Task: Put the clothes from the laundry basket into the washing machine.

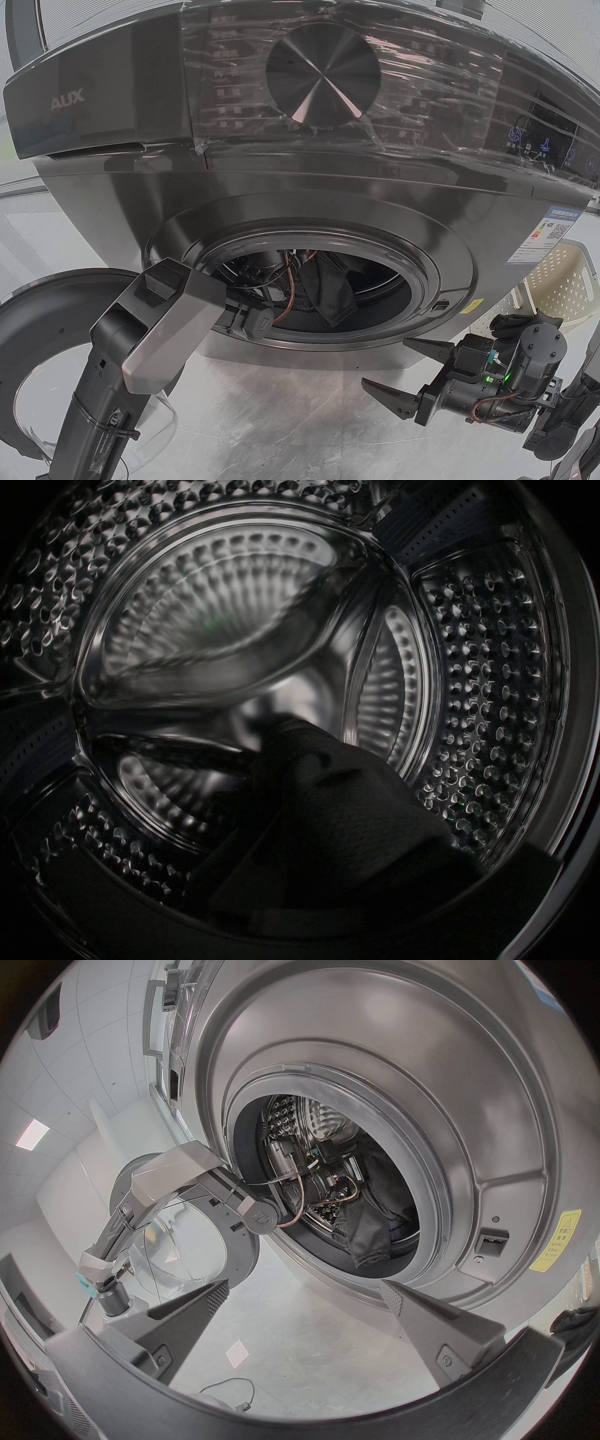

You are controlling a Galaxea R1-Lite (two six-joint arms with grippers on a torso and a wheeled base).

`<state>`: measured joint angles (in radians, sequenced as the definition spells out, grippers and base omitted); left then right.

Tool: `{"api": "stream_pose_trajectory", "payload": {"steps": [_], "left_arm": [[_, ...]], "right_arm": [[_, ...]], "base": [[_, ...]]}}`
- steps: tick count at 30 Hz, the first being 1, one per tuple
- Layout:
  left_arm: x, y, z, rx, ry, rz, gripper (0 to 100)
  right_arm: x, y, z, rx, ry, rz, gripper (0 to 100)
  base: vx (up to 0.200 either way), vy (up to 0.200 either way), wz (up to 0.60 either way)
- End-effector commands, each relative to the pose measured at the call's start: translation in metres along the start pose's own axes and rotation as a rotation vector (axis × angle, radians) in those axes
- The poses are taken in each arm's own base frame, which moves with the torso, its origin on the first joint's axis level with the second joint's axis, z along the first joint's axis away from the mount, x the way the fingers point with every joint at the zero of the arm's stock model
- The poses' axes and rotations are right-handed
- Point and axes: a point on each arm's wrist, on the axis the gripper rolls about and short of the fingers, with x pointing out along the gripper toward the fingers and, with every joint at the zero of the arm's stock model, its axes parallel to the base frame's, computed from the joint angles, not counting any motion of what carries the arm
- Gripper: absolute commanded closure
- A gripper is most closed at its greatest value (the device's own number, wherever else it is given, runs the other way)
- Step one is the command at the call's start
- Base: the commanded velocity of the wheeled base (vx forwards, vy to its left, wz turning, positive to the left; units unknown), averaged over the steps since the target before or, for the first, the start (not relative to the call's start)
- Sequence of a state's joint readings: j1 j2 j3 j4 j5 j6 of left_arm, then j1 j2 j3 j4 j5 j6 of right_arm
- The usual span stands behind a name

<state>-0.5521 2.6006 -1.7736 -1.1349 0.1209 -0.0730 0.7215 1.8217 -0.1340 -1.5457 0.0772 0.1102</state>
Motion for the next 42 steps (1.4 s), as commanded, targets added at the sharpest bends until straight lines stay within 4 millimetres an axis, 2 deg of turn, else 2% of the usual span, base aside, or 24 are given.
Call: {"api": "stream_pose_trajectory", "payload": {"steps": [1, 5, 6, 10, 21, 22, 28, 34, 36, 42], "left_arm": [[-0.005, -0.003, -0.002, -0.029, 0.026, -0.002, 0], [-0.022, -0.009, 0.003, -0.037, 0.128, -0.008, 0], [-0.031, -0.011, 0.006, -0.032, 0.192, -0.016, 0], [-0.052, -0.013, -0.002, -0.016, 0.339, -0.036, 0], [-0.069, -0.009, -0.039, 0.024, 0.537, -0.029, 0], [-0.068, -0.008, -0.04, 0.031, 0.543, -0.029, 100], [-0.057, -0.007, -0.044, 0.03, 0.515, -0.014, 100], [-0.019, -0.009, -0.032, -0.048, 0.313, 0.057, 100], [-0.01, -0.003, -0.028, -0.06, 0.261, 0.078, 100], [0.005, 0.004, -0.026, -0.074, 0.147, 0.089, 100]], "right_arm": [[0.001, 0.0, 0.0, 0.0, -0.001, 0.001, 0], [0.001, -0.001, 0.0, 0.001, 0.001, 0.0, 0], [0.001, -0.001, 0.0, 0.001, 0.001, 0.0, 0], [0.002, 0.0, 0.0, 0.0, -0.002, 0.004, 0], [0.003, 0.0, 0.0, 0.0, 0.0, 0.005, 0], [0.003, 0.001, 0.0, 0.0, 0.0, 0.007, 0], [0.003, 0.0, 0.0, 0.0, 0.0, 0.005, 0], [0.004, 0.0, 0.001, -0.001, -0.006, 0.006, 0], [0.005, 0.0, 0.001, -0.001, -0.009, 0.006, 0], [0.006, 0.001, 0.003, 0.0, -0.015, 0.007, 0]], "base": [[0.0, 0.0, 0.0], [0.0, 0.0, 0.0], [0.0, 0.0, 0.0], [0.0, 0.0, 0.0], [0.0, 0.0, 0.0], [0.0, 0.0, 0.0], [0.0, 0.0, 0.0], [0.0, 0.0, 0.0], [0.0, 0.0, 0.0], [0.0, 0.0, 0.0]]}}
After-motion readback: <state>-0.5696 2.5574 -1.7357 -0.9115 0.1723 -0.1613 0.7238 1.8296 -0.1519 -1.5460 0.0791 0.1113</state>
